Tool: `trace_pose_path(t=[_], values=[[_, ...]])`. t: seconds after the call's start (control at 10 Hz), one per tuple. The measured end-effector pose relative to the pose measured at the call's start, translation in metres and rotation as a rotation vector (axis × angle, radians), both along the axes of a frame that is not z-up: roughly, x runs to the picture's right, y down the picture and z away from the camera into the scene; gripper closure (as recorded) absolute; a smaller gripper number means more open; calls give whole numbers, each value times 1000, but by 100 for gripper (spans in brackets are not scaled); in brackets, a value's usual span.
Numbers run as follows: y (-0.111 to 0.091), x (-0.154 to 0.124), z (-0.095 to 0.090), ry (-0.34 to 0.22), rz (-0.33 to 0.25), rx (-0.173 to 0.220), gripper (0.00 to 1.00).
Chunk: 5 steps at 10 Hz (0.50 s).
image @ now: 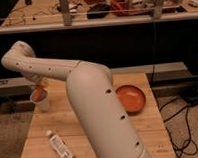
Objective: Place the pepper in the ceramic cup
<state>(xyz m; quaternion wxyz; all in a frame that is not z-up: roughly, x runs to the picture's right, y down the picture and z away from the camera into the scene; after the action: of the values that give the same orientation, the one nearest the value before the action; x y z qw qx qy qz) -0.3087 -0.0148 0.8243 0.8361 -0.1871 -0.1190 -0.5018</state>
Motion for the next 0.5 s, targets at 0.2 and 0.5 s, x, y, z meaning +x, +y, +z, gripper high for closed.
trace_pose_path(t=[0.2,0.5], values=[[1,-4,-1,-40,-54,9,90],[3,-8,-2,-122,-158,29,83]])
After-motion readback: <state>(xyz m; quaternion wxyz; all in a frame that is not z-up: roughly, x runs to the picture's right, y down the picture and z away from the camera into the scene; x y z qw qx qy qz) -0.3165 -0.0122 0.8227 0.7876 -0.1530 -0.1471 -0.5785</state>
